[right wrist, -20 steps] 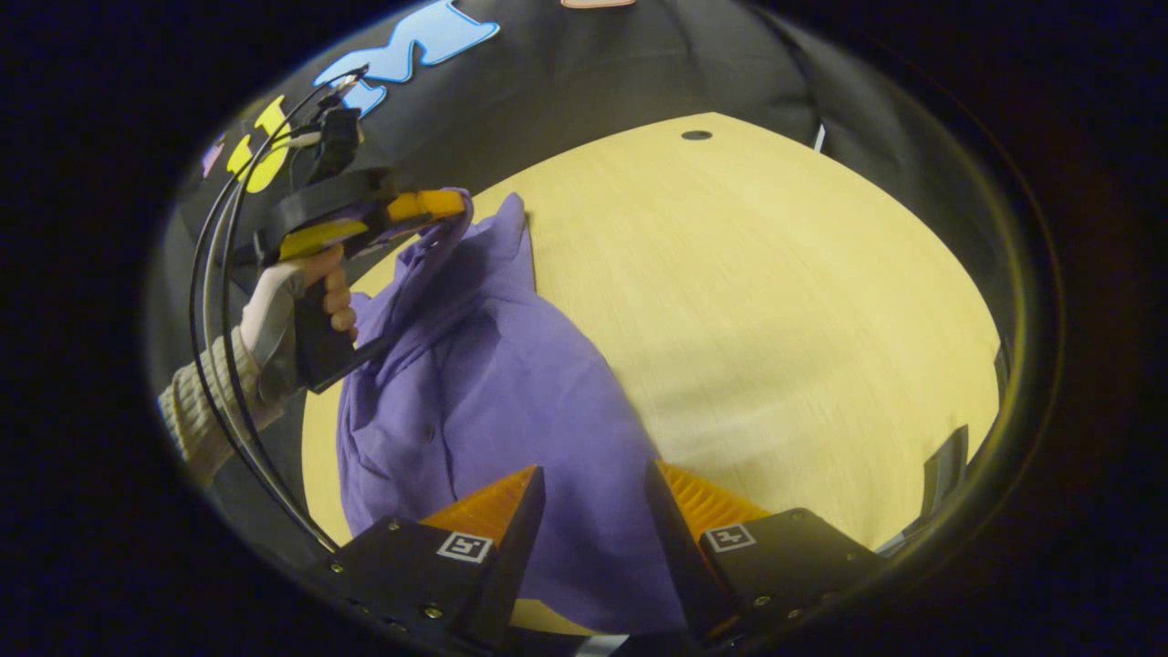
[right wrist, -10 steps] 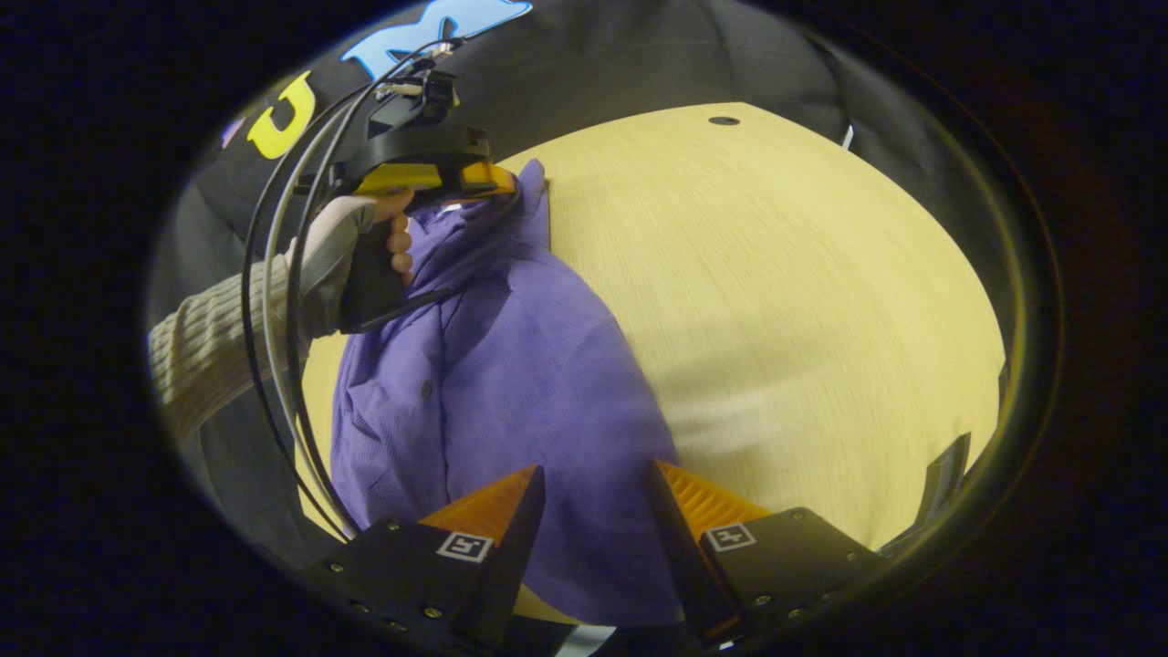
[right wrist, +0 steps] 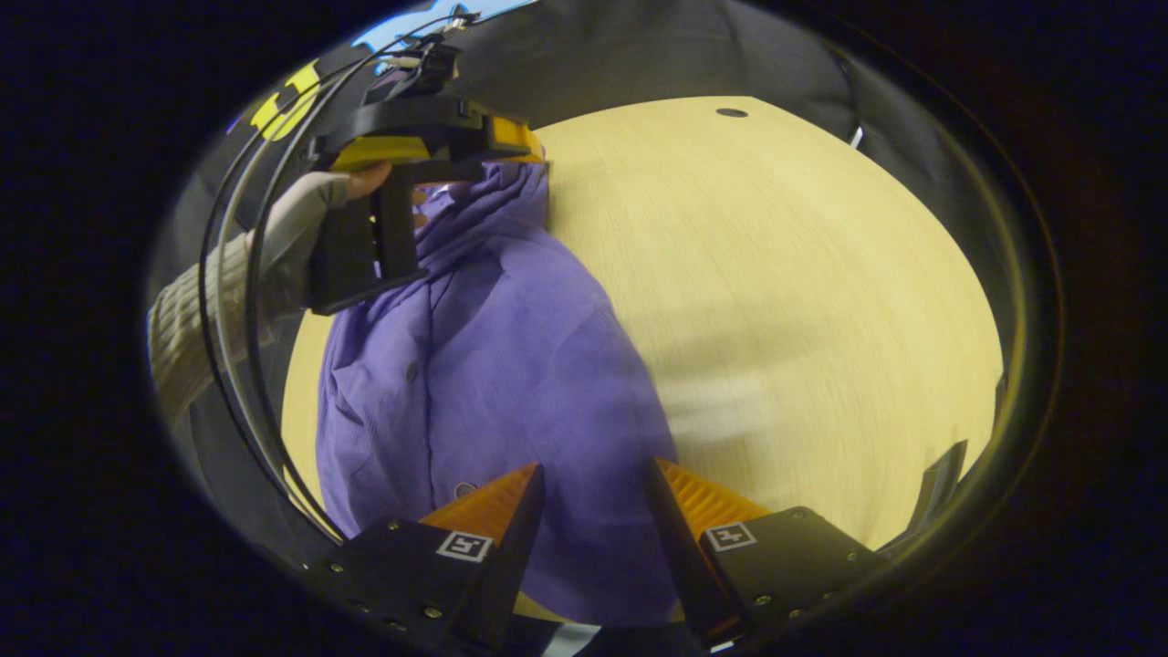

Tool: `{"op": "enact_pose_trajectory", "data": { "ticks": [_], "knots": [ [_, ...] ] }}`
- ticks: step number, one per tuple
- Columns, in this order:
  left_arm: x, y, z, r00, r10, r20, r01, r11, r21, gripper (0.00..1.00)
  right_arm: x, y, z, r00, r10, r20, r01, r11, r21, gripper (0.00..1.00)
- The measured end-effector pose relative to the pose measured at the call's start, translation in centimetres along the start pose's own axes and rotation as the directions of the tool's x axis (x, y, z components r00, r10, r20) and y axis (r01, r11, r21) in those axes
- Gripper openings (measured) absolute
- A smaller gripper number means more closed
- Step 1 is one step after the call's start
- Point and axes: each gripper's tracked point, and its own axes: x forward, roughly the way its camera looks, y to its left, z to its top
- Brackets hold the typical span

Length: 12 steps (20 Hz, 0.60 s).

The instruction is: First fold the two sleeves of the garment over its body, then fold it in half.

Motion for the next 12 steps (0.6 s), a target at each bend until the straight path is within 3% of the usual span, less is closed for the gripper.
{"op": "enact_pose_trajectory", "data": {
  "ticks": [1, 2, 12],
  "knots": [
    [-1.1, 0.4, -0.1, 1.000, -0.005, 0.003, 0.005, 1.000, -0.022, 1.00, 0.3, -0.2, -0.1, 1.000, -0.012, -0.011, 0.012, 1.000, -0.008, 0.60],
    [-2.1, 0.8, -0.1, 1.000, -0.010, 0.007, 0.011, 0.999, -0.044, 0.99, 0.5, -0.3, -0.1, 1.000, -0.023, -0.012, 0.023, 1.000, -0.019, 0.70],
    [-11.8, 8.5, -3.9, 0.999, 0.042, 0.005, -0.041, 0.995, -0.085, 0.97, 0.3, -1.4, -1.3, 0.986, -0.150, -0.068, 0.135, 0.974, -0.183, 0.69]
  ]
}}
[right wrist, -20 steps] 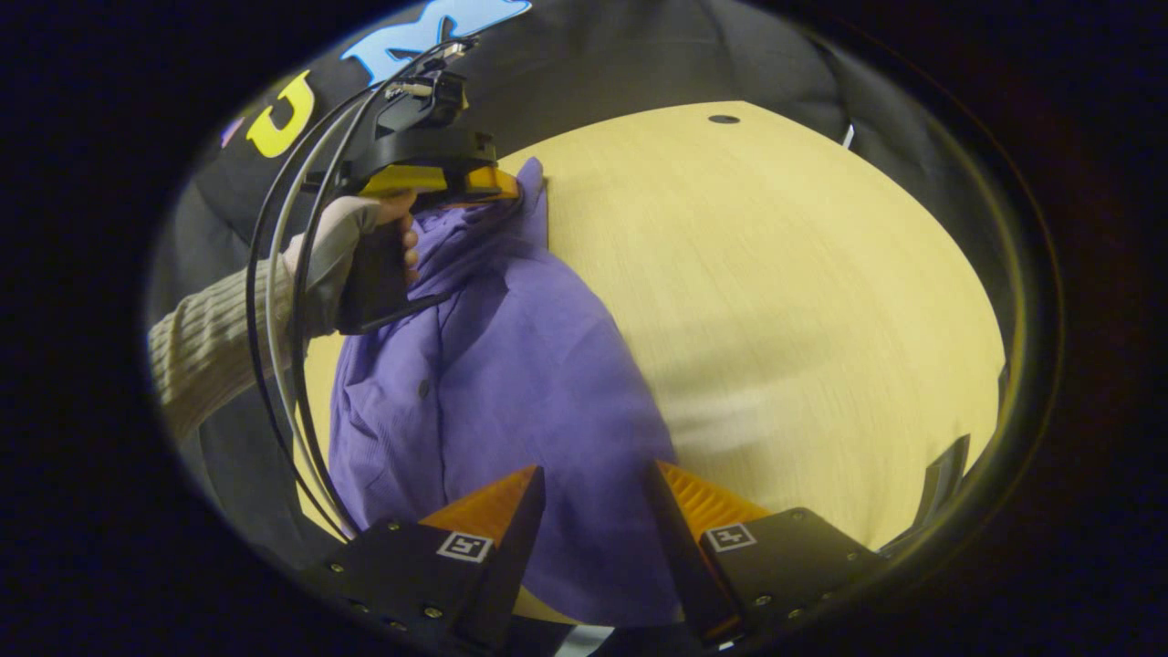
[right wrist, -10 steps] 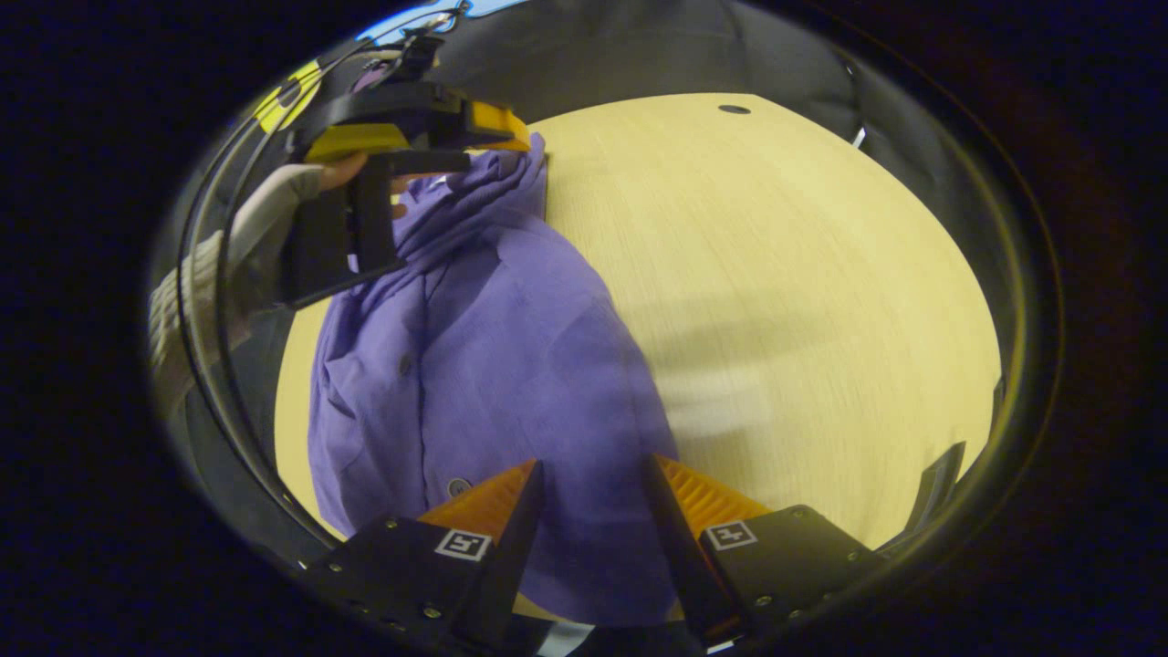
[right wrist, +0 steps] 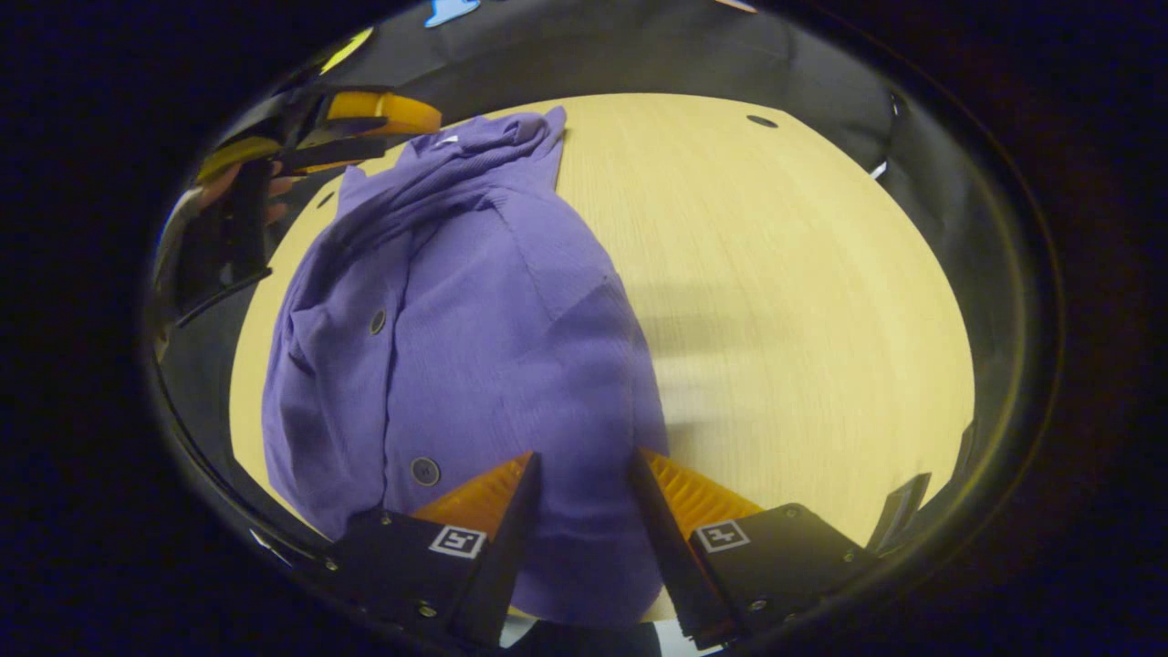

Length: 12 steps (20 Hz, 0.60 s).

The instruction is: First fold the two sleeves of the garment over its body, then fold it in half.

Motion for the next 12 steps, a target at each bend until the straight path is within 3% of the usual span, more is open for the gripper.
{"op": "enact_pose_trajectory", "data": {
  "ticks": [5, 12],
  "knots": [
    [-4.8, 2.8, -4.6, 0.999, 0.029, -0.035, -0.031, 0.999, -0.036, 1.00, 0.0, 0.0, -0.2, 0.996, -0.084, -0.016, 0.082, 0.992, -0.091, 0.69],
    [-12.0, 5.7, -12.3, 0.989, 0.085, -0.120, -0.090, 0.995, -0.038, 1.00, 0.2, 0.3, -0.1, 0.994, -0.099, -0.041, 0.096, 0.992, -0.084, 0.70]
  ]
}}
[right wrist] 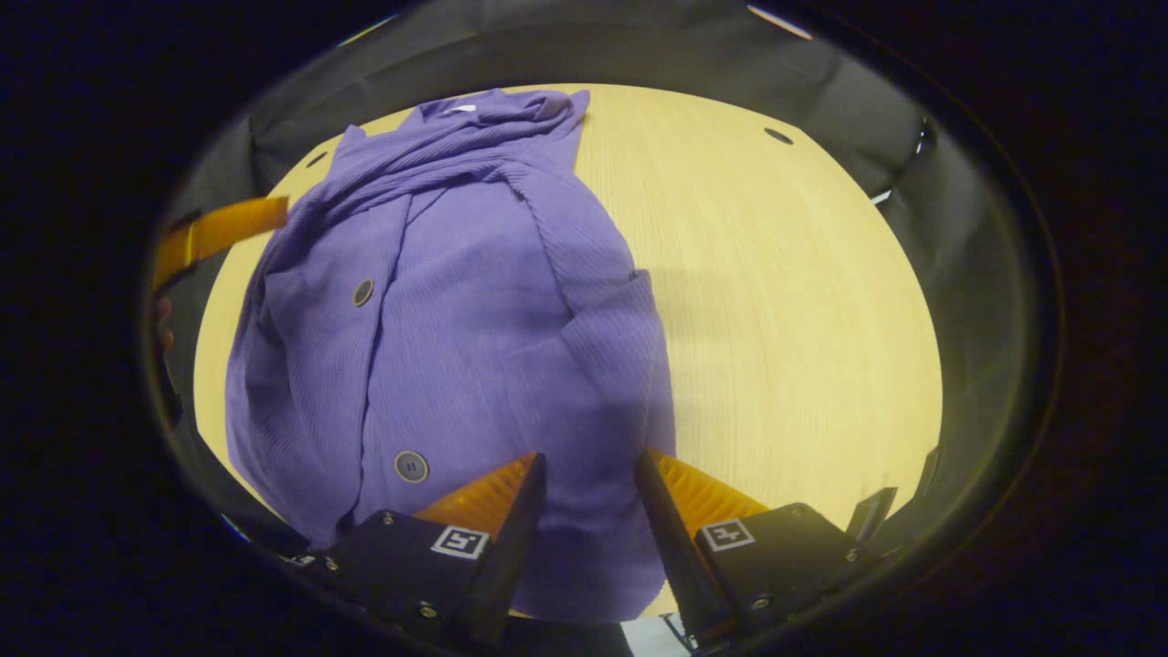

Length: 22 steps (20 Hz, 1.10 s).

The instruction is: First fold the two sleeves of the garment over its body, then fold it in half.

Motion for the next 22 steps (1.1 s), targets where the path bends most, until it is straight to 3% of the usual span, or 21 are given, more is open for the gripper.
{"op": "enact_pose_trajectory", "data": {
  "ticks": [10, 13, 14, 15, 20, 22],
  "knots": [
    [-5.8, 3.1, -11.1, 0.983, 0.061, -0.173, -0.068, 0.997, -0.032, 1.00, 0.2, 0.0, 0.3, 0.997, -0.011, -0.079, 0.012, 1.000, 0.009, 0.70],
    [-5.6, 4.0, -13.6, 0.967, 0.100, -0.235, -0.108, 0.994, -0.022, 1.00, 0.3, 0.1, 0.7, 0.997, -0.016, -0.082, 0.017, 1.000, 0.011, 0.69],
    [-5.5, 4.2, -14.2, 0.961, 0.103, -0.256, -0.113, 0.993, -0.023, 1.00, 0.3, 0.1, 0.7, 0.996, -0.018, -0.082, 0.019, 1.000, 0.011, 0.61],
    [-5.2, 4.4, -14.9, 0.955, 0.106, -0.276, -0.116, 0.993, -0.020, 1.00, 0.3, 0.0, 0.8, 0.996, -0.019, -0.083, 0.020, 1.000, 0.011, 0.69],
    [-4.1, 4.3, -16.8, 0.925, 0.110, -0.364, -0.122, 0.993, -0.010, 0.99, 0.4, 0.0, 1.0, 0.996, -0.025, -0.085, 0.026, 0.999, 0.021, 0.68],
    [-3.7, 4.4, -16.9, 0.917, 0.101, -0.385, -0.121, 0.992, -0.029, 0.94, 0.4, 0.0, 1.0, 0.996, -0.027, -0.087, 0.029, 0.999, 0.023, 0.68]
  ]
}}
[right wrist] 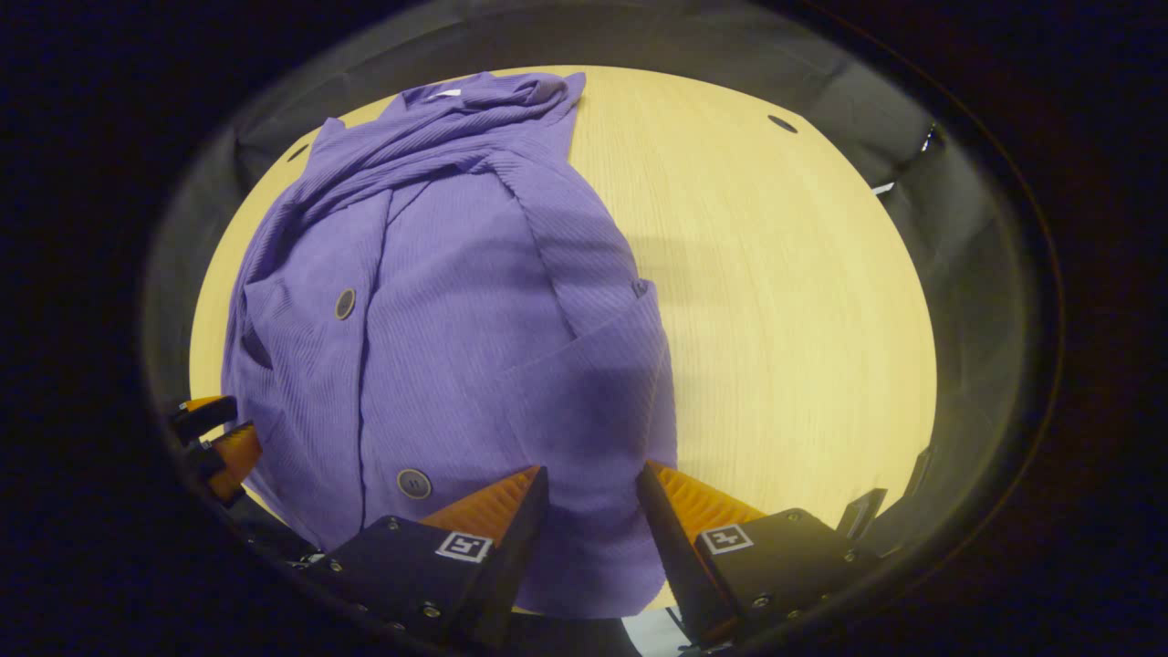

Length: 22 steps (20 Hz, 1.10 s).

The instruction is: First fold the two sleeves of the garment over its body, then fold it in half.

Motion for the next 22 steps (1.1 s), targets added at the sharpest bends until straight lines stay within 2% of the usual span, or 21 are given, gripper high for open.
{"op": "enact_pose_trajectory", "data": {
  "ticks": [1, 4, 5, 6, 7, 8, 9, 10, 11, 12, 13, 14, 15, 16, 17, 18, 19, 20, 21, 22],
  "knots": [
    [0.2, 0.0, -0.1, 1.000, -0.011, -0.019, 0.010, 1.000, -0.011, 0.98, 0.0, 0.0, 0.0, 1.000, -0.001, -0.001, 0.001, 1.000, 0.001, 0.68],
    [0.3, 0.1, -0.1, 0.998, -0.026, -0.058, 0.025, 1.000, -0.014, 0.94, 0.1, 0.0, 0.0, 1.000, -0.005, -0.008, 0.005, 1.000, 0.004, 0.68],
    [0.4, 0.1, -0.1, 0.998, -0.027, -0.064, 0.026, 1.000, -0.009, 0.99, 0.1, 0.1, 0.1, 1.000, -0.008, -0.012, 0.008, 1.000, 0.006, 0.68],
    [0.5, 0.0, 0.0, 0.998, -0.027, -0.064, 0.027, 1.000, -0.007, 0.97, 0.1, 0.1, 0.1, 1.000, -0.011, -0.018, 0.011, 1.000, 0.005, 0.68],
    [0.5, 0.0, -0.1, 0.998, -0.028, -0.063, 0.028, 1.000, -0.008, 0.99, 0.1, 0.0, 0.1, 1.000, -0.014, -0.025, 0.014, 1.000, 0.004, 0.69],
    [0.5, 0.0, -0.1, 0.998, -0.031, -0.062, 0.030, 1.000, -0.009, 0.95, 0.1, 0.1, 0.1, 0.999, -0.017, -0.033, 0.017, 1.000, 0.005, 0.68],
    [0.5, 0.0, -0.1, 0.998, -0.034, -0.060, 0.034, 0.999, -0.007, 0.95, 0.2, 0.2, 0.1, 0.999, -0.019, -0.042, 0.019, 1.000, 0.007, 0.68],
    [0.4, 0.0, 0.0, 0.998, -0.037, -0.058, 0.037, 0.999, -0.003, 0.97, 0.3, 0.2, 0.1, 0.998, -0.021, -0.051, 0.021, 1.000, 0.006, 0.59],
    [0.4, 0.1, -0.1, 0.997, -0.039, -0.059, 0.039, 0.999, 0.001, 0.96, 0.3, 0.2, 0.1, 0.998, -0.021, -0.063, 0.021, 1.000, 0.000, 0.69],
    [0.5, 0.2, -0.1, 0.997, -0.040, -0.061, 0.040, 0.999, 0.005, 0.96, 0.3, 0.2, 0.1, 0.997, -0.020, -0.072, 0.020, 1.000, -0.003, 0.69],
    [0.5, 0.3, 0.2, 0.998, -0.039, -0.053, 0.039, 0.999, 0.006, 0.90, 0.1, 0.1, 0.4, 0.997, -0.022, -0.069, 0.022, 1.000, -0.003, 0.69],
    [0.5, 0.3, 0.2, 0.997, -0.040, -0.068, 0.041, 0.999, 0.009, 0.84, 0.1, 0.1, -0.1, 0.997, -0.023, -0.080, 0.023, 1.000, -0.006, 0.60],
    [0.6, 0.3, 0.2, 0.997, -0.041, -0.072, 0.042, 0.999, 0.014, 0.81, 0.1, 0.1, 0.1, 0.997, -0.020, -0.081, 0.019, 1.000, -0.017, 0.64],
    [0.8, 0.3, 0.8, 0.998, -0.041, -0.050, 0.042, 0.999, 0.009, 0.81, 0.1, 0.0, 0.3, 0.997, -0.023, -0.074, 0.022, 1.000, -0.013, 0.64],
    [0.8, 0.3, 1.6, 0.999, -0.042, -0.011, 0.042, 0.999, -0.011, 0.59, 0.0, 0.1, 0.1, 0.997, -0.022, -0.075, 0.021, 1.000, -0.014, 0.50],
    [0.9, 0.4, 2.1, 0.999, -0.037, 0.020, 0.038, 0.998, -0.040, 0.37, 0.1, 0.1, -0.3, 0.996, -0.020, -0.091, 0.018, 0.999, -0.028, 0.51],
    [0.9, 0.2, 1.8, 0.999, -0.031, 0.028, 0.033, 0.999, -0.041, 0.15, -0.4, 0.0, 0.0, 0.996, -0.022, -0.091, 0.020, 1.000, -0.024, 0.46],
    [1.0, 0.2, 1.7, 0.999, -0.029, 0.030, 0.030, 0.999, -0.034, 0.15, 0.5, -0.1, 0.4, 0.998, -0.032, -0.063, 0.033, 0.999, 0.016, 0.29],
    [0.9, 0.1, 1.7, 0.999, -0.027, 0.028, 0.028, 0.999, -0.034, 0.15, 0.1, 0.1, 0.0, 0.996, -0.036, -0.080, 0.037, 0.999, 0.012, 0.13],
    [0.8, -0.1, 1.6, 0.999, -0.032, 0.040, 0.033, 0.998, -0.045, 0.14, -0.1, 0.0, 0.4, 0.997, -0.049, -0.052, 0.049, 0.999, 0.000, 0.13]
  ]
}}
